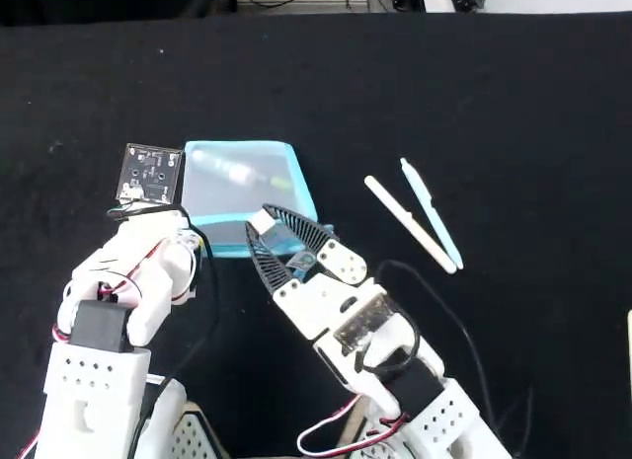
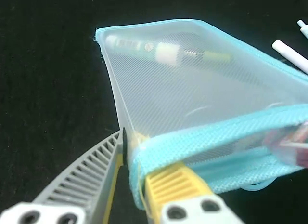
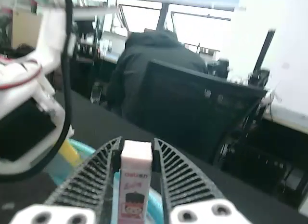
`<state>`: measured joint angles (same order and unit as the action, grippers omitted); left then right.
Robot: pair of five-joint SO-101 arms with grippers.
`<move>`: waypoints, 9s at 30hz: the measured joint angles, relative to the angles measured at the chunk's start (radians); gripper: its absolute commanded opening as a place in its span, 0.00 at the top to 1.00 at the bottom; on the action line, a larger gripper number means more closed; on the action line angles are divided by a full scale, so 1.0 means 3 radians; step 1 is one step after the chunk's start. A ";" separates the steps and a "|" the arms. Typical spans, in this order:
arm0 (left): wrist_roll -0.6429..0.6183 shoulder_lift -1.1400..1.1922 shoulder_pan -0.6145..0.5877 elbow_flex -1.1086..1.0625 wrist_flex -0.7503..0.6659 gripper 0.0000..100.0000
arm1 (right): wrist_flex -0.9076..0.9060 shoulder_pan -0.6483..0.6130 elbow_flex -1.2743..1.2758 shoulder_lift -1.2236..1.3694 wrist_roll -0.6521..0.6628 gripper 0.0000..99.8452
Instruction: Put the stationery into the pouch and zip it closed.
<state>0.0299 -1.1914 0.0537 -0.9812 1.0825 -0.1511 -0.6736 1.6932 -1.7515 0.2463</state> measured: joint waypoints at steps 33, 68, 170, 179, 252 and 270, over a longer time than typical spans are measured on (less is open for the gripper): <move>0.0000 0.0005 -0.0005 -0.0005 0.0000 0.97 | -0.2440 0.0020 -0.1095 -0.0164 -0.0005 0.99; 0.0005 0.0010 -0.0020 -0.0005 -0.0005 0.97 | -0.2644 0.0020 -0.0895 -0.0174 0.0005 0.99; 0.0000 0.0005 -0.0230 -0.0005 -0.0031 0.97 | -0.2772 0.1729 -0.2690 0.1851 0.0015 0.86; 0.0000 0.0005 -0.0230 -0.0005 -0.0031 0.97 | -0.2762 0.1990 -0.3145 0.3514 0.0015 0.86; 0.0000 0.0005 -0.0230 -0.0005 -0.0031 0.97 | -0.5273 0.2133 -0.8101 0.7708 0.0245 0.99; 0.0000 0.0005 -0.0230 -0.0005 -0.0031 0.97 | -0.5068 0.1611 -0.5483 0.3442 0.0235 0.99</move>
<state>0.0299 -1.1899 -0.0153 -0.9828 1.0733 -1.6717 -0.1903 0.0483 -0.7188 0.3168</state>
